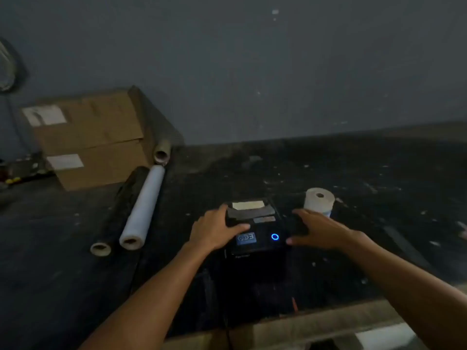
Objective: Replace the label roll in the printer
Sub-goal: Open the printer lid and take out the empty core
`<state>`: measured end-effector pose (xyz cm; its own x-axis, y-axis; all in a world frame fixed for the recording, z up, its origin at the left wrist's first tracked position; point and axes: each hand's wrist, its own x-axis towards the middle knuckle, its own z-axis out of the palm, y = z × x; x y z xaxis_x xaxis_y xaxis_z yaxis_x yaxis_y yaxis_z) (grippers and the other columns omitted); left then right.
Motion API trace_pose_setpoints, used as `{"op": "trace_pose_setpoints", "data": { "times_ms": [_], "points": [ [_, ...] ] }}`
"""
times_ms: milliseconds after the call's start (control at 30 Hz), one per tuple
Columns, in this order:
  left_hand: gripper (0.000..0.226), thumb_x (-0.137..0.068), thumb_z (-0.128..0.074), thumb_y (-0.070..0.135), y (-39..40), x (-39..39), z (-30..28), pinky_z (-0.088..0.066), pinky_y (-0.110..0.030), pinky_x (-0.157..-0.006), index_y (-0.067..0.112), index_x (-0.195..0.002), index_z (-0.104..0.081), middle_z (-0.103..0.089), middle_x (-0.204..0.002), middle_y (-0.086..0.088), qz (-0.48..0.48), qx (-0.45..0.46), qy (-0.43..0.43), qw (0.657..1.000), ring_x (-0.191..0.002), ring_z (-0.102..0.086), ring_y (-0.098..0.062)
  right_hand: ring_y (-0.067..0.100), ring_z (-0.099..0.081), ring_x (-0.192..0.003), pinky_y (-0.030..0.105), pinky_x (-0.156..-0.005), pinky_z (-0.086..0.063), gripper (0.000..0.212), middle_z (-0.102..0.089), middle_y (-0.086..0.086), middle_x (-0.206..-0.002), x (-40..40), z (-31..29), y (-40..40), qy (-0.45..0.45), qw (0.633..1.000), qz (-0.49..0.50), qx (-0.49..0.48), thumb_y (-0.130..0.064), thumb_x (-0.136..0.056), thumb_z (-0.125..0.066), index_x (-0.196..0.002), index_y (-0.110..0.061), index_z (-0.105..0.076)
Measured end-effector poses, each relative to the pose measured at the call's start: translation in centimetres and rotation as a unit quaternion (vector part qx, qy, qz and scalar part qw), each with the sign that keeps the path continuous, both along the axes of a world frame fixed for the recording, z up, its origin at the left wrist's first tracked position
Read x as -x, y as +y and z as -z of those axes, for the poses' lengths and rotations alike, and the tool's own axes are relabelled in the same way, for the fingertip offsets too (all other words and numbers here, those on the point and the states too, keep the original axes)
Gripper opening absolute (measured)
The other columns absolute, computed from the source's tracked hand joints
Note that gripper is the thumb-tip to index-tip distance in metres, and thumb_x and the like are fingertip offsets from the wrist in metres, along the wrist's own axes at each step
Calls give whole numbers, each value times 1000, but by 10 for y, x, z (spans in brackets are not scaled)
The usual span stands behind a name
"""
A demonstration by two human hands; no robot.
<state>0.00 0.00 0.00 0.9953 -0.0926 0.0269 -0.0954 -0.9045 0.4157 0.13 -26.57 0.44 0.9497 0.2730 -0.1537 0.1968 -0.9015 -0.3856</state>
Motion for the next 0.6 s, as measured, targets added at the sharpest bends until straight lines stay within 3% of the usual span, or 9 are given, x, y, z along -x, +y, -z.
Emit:
{"op": "trace_pose_setpoints", "data": {
  "times_ms": [167, 267, 400, 600],
  "points": [
    [88, -68, -69, 67, -3, 11, 48, -46, -35, -100, 27, -139, -36, -52, -141, -4, -19, 114, 84, 990, -124, -54, -22, 24, -31, -139, 48, -113, -29, 118, -25, 4, -155, 1, 42, -13, 98, 994, -2, -45, -68, -55, -72, -148, -25, -14],
    [93, -65, -77, 60, -10, 12, 61, -43, -26, -99, 33, -140, -29, -53, -140, 4, -9, 165, 110, 980, -120, -54, -10, 24, -24, -142, 44, -116, -23, 119, -19, 5, -157, -3, 53, -15, 100, 991, -15, -89, -57, -61, -77, -149, -22, -4],
    [124, -62, -85, 47, -16, 15, 75, -36, -16, -99, 32, -150, 1, -46, -139, 16, -9, 210, 116, 971, -122, -48, 0, 20, -27, -141, 39, -115, -21, 114, -26, 1, -155, -13, 62, -13, 125, 977, -43, -167, -39, -68, -79, -148, -26, 1],
    [135, -61, -88, 37, -11, 11, 84, -34, -17, -103, 31, -150, 15, -42, -143, 15, 0, 203, 131, 970, -124, -43, 1, 18, -28, -140, 39, -116, -21, 120, -29, -3, -154, -25, 72, -4, 140, 974, -68, -162, -42, -65, -80, -146, -34, 8]
  ]
}}
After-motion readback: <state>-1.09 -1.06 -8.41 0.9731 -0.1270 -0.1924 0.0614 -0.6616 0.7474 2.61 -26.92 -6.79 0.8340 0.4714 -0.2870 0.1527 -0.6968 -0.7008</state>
